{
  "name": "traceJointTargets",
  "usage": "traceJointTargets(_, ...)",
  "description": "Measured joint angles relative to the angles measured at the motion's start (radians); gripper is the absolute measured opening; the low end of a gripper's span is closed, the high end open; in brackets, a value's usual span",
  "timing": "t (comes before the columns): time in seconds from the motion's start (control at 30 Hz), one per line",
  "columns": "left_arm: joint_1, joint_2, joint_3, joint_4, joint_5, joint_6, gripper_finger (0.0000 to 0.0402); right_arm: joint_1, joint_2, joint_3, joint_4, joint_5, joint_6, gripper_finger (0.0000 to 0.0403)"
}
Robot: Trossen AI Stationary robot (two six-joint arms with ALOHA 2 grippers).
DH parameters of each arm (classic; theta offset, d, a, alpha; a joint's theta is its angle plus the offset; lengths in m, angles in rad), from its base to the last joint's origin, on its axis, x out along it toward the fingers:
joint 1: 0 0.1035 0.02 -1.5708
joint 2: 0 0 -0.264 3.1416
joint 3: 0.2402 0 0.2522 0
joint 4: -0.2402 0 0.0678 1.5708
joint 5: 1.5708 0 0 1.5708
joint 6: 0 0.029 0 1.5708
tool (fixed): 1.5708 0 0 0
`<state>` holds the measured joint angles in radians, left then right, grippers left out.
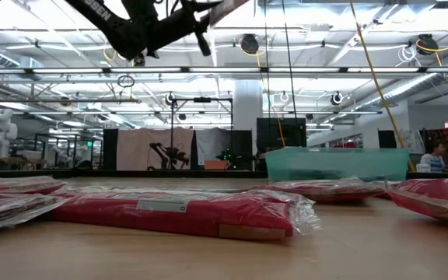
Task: Sort popcorn bags into baskets
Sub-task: Put the red popcorn bag into the light blue bin
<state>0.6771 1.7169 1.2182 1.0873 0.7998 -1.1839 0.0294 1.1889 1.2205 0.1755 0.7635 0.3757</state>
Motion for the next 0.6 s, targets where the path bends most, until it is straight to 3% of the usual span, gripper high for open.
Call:
traceJointTargets(0.43, -0.096, 0.009, 0.000, 0.036, -0.153, 0.132, 0.0030, -0.030, 0.043, -0.002, -0.051, -0.058, 0.068, 0.0108)
traceJointTargets(0.6, -0.108, 0.028, 0.000, 0.047, -0.168, 0.094, 0.0030, -0.030, 0.042, -0.002, -0.067, -0.057, 0.084, 0.0108)
